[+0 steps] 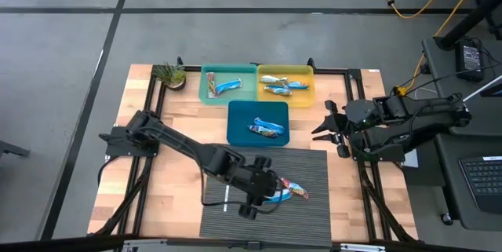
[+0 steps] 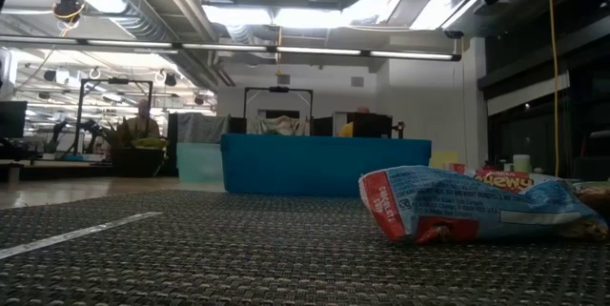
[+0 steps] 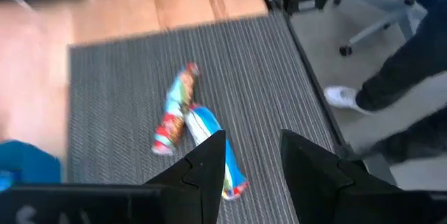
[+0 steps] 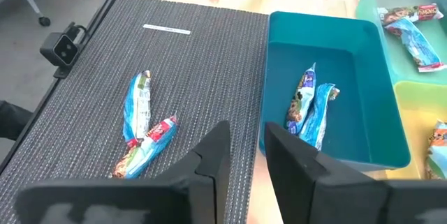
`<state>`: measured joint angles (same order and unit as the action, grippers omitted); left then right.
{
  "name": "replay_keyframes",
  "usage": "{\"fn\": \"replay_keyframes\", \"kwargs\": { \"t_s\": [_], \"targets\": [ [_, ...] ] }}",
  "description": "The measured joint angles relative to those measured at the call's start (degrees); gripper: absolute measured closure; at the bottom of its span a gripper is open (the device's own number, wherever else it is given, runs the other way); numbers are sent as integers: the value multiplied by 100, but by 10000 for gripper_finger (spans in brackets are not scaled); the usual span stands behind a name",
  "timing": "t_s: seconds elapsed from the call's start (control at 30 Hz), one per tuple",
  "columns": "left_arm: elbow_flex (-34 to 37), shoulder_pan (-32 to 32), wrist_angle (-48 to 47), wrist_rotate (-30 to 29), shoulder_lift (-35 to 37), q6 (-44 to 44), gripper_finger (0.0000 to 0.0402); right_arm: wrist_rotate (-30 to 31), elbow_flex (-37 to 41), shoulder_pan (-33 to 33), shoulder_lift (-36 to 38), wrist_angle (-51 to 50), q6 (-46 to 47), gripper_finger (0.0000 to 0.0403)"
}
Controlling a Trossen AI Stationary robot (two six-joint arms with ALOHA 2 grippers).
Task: Pick and place Granola Bars by type
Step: Put the red granola bar into the green bin
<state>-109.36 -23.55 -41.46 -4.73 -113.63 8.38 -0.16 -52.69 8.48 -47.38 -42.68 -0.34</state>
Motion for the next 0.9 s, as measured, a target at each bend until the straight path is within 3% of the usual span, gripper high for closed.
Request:
{"fn": "replay_keyframes", "kwargs": {
  "t_s": [0.2, 0.6, 0.9],
  "targets": [
    [0, 41, -184, 181, -424, 219, 249, -119, 0, -1, 1, 0, 4, 311],
    [4, 45, -183, 232, -1266, 746, 148, -313, 0, 0, 1, -8, -3, 311],
    [0, 45, 79, 130, -1652, 957, 139, -614, 0, 1, 1, -11, -170, 311]
  ]
}}
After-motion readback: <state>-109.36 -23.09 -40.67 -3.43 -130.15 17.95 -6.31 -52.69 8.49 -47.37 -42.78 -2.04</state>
